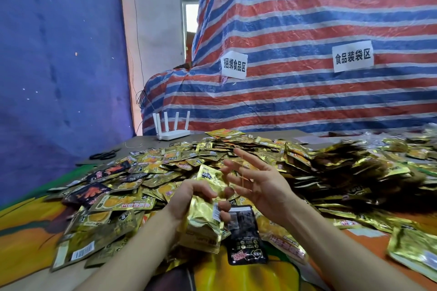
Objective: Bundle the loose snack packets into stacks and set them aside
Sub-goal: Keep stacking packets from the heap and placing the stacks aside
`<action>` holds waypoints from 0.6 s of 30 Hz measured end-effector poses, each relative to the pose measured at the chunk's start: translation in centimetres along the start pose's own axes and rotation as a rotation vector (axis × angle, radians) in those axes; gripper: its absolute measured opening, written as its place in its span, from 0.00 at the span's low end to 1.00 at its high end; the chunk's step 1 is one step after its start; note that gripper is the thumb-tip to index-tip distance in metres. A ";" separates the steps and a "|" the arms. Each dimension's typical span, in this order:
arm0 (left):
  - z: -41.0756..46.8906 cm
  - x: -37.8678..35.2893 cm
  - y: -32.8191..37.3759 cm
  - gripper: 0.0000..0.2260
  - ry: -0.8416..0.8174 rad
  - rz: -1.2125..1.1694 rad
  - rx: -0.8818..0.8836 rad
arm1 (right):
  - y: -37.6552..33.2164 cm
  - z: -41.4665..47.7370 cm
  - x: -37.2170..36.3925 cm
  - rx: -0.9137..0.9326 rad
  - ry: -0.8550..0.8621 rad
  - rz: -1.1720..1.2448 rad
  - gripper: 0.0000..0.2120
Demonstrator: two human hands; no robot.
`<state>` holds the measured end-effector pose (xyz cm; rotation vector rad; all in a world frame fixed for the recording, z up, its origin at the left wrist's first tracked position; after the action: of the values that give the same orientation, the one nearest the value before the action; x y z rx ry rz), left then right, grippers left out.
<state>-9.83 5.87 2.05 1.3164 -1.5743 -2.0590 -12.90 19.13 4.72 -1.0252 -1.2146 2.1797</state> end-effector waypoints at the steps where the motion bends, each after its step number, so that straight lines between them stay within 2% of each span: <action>1: 0.2 -0.2 0.1 0.13 -0.011 -0.027 -0.009 | 0.0 -0.1 0.1 0.007 0.022 -0.067 0.17; 3: 0.6 1.0 0.6 0.18 0.129 -0.022 -0.091 | 0.0 -0.4 0.3 0.025 0.077 -0.180 0.17; 7: 0.1 4.1 1.6 0.10 0.487 -0.043 -0.307 | 0.2 -0.9 -0.3 -0.006 0.121 -0.395 0.20; 10: -1.4 5.4 2.3 0.13 0.746 0.020 -0.493 | 1.3 -1.1 -1.8 -0.057 0.072 -0.496 0.24; 15: -2.0 5.0 2.8 0.21 0.811 0.016 -0.588 | 2.3 -1.3 -4.5 -0.015 -0.045 -0.927 0.23; 18: -1.9 4.5 2.8 0.24 0.824 0.058 -0.587 | 2.4 -1.4 -5.3 0.047 -0.042 -0.974 0.26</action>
<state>-11.84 0.63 2.10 1.5326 -0.5878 -1.4407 -8.59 15.09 4.29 -0.2376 -1.2902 1.4377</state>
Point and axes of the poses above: each hand's wrist, its own z-axis towards the middle knuckle, its own x-axis out of the back of the hand, y = z × x, the point moved 6 cm from there along z, towards the middle knuckle, and after that the axes turned 14 degrees about -y, right-handed, at the moved point
